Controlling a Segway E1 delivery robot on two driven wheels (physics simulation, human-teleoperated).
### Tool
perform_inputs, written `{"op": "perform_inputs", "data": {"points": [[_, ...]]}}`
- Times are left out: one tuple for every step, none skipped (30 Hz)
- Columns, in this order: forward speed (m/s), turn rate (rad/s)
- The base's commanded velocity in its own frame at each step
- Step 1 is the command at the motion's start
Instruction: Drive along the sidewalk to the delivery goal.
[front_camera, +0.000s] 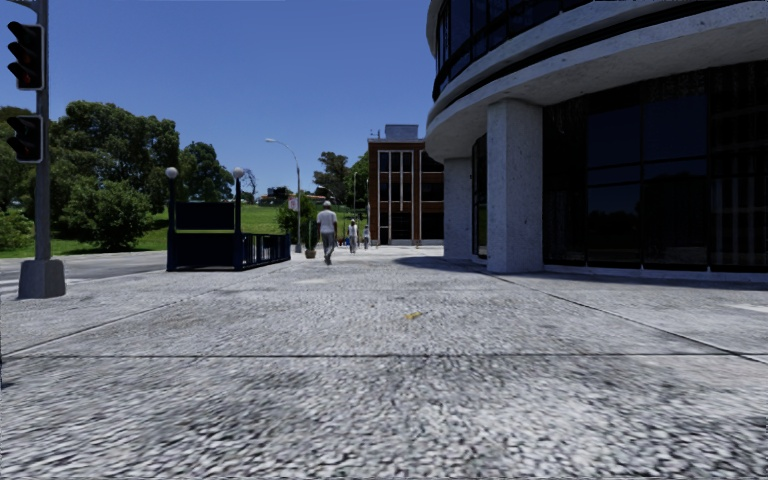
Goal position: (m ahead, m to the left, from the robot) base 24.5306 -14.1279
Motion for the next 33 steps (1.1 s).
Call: {"op": "perform_inputs", "data": {"points": [[1.94,0.0],[1.84,0.0],[1.84,0.0],[1.69,0.0],[1.58,0.0],[1.53,0.0],[1.52,0.0],[1.52,0.0],[1.52,0.0],[1.51,0.0],[1.51,0.0],[1.51,0.0],[1.51,0.0],[1.51,0.0],[1.51,0.0],[1.51,0.0],[1.51,0.0],[1.51,0.0],[1.51,0.0],[1.51,0.0],[1.51,0.0],[1.51,0.0],[1.51,0.0],[1.52,0.0],[1.52,0.0],[1.52,0.0],[1.52,0.0],[1.52,0.0],[1.52,0.0],[1.52,0.0],[1.52,0.0],[1.52,0.0],[1.52,0.0]]}}
